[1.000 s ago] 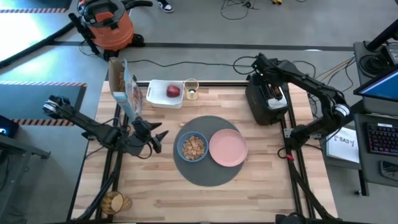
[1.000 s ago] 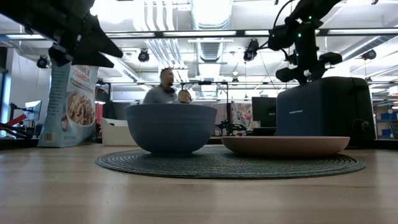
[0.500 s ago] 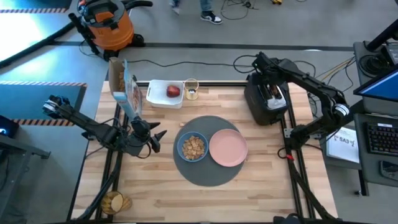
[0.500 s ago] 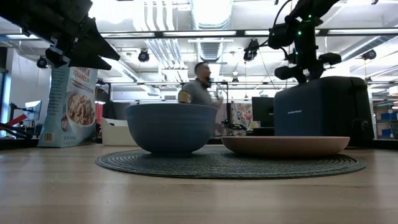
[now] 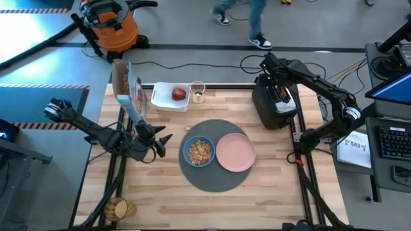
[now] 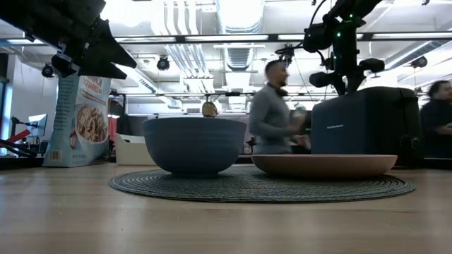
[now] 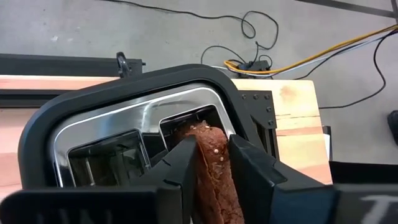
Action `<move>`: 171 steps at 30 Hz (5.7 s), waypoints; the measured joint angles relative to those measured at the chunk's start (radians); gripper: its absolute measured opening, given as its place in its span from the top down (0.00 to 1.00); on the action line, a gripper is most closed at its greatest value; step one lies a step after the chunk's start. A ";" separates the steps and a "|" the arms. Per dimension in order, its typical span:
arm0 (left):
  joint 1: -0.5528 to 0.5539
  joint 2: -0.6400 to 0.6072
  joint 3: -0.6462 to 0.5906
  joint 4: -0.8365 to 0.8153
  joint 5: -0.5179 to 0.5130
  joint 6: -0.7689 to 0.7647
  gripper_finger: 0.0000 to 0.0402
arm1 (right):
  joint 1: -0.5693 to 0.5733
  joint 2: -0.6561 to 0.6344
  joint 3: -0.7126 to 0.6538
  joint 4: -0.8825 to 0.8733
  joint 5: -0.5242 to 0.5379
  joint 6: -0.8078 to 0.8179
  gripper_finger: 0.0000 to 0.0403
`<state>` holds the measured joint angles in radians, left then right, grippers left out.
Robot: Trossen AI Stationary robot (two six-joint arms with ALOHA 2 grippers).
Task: Arrange a breakfast setting
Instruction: Put the toasted bread on the pink plate on the gray mat, then move the white bin to the bottom right of the table
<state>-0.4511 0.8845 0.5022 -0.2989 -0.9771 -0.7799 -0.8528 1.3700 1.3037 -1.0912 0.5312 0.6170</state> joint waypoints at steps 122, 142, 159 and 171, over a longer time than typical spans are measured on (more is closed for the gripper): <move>0.000 0.000 0.026 0.065 -0.026 -0.042 0.42 | 0.987 0.039 -0.307 0.464 -0.043 -0.413 0.97; 0.000 0.000 0.027 0.059 -0.004 -0.041 0.42 | 1.019 0.213 -0.239 0.465 -0.243 -0.432 0.97; 0.000 0.000 0.026 0.059 0.001 -0.044 0.42 | 1.019 0.215 -0.155 0.360 -0.245 -0.361 0.96; 0.000 0.000 0.026 0.058 0.001 -0.044 0.42 | 1.016 0.217 -0.163 0.349 -0.243 -0.336 0.70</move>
<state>-0.4511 0.8848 0.5285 -0.2405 -0.9764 -0.8242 0.1635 1.5867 1.1412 -0.7421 0.2878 0.2806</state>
